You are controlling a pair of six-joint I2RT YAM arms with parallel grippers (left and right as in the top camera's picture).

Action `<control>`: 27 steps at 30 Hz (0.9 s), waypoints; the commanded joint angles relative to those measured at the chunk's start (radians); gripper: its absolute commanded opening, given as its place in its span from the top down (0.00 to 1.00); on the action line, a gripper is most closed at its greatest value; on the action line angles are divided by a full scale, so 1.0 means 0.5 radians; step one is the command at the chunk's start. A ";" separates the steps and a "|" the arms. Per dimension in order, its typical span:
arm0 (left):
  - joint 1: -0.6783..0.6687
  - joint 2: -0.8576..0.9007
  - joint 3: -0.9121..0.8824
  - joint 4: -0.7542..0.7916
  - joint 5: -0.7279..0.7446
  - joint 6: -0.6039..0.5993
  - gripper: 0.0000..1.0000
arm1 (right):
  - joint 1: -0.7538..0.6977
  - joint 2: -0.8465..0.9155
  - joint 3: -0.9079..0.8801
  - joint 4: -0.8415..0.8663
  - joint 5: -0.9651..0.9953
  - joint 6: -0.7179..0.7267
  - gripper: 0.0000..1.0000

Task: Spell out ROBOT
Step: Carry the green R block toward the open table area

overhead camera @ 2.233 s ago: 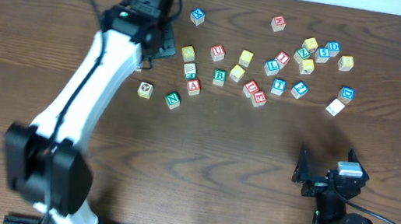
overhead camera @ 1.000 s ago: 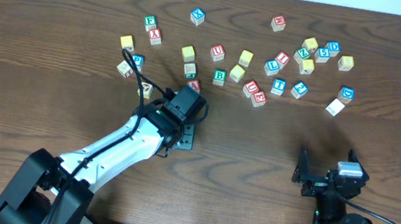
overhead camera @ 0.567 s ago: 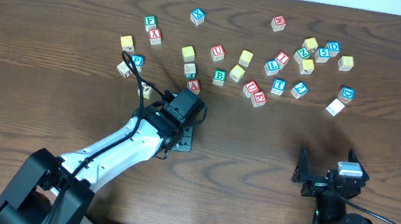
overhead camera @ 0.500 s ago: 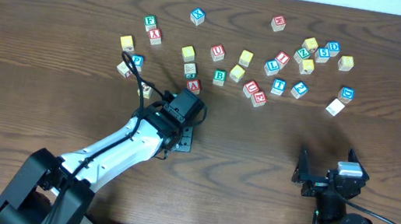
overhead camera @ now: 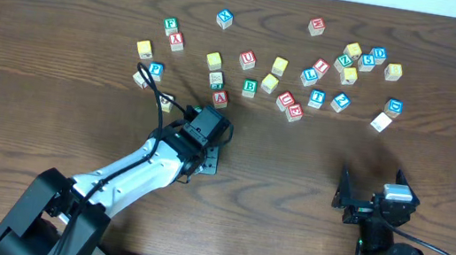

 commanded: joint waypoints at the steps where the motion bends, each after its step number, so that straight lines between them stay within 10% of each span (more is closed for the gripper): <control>1: -0.001 -0.005 -0.015 0.002 -0.101 -0.025 0.92 | -0.010 -0.011 -0.003 -0.008 0.002 0.013 0.01; 24: 0.001 0.163 -0.014 0.027 -0.106 -0.047 0.92 | -0.010 -0.011 -0.003 -0.008 0.002 0.013 0.01; 27: 0.001 0.163 -0.014 0.027 -0.106 -0.047 0.73 | -0.010 -0.011 -0.003 -0.008 0.002 0.013 0.01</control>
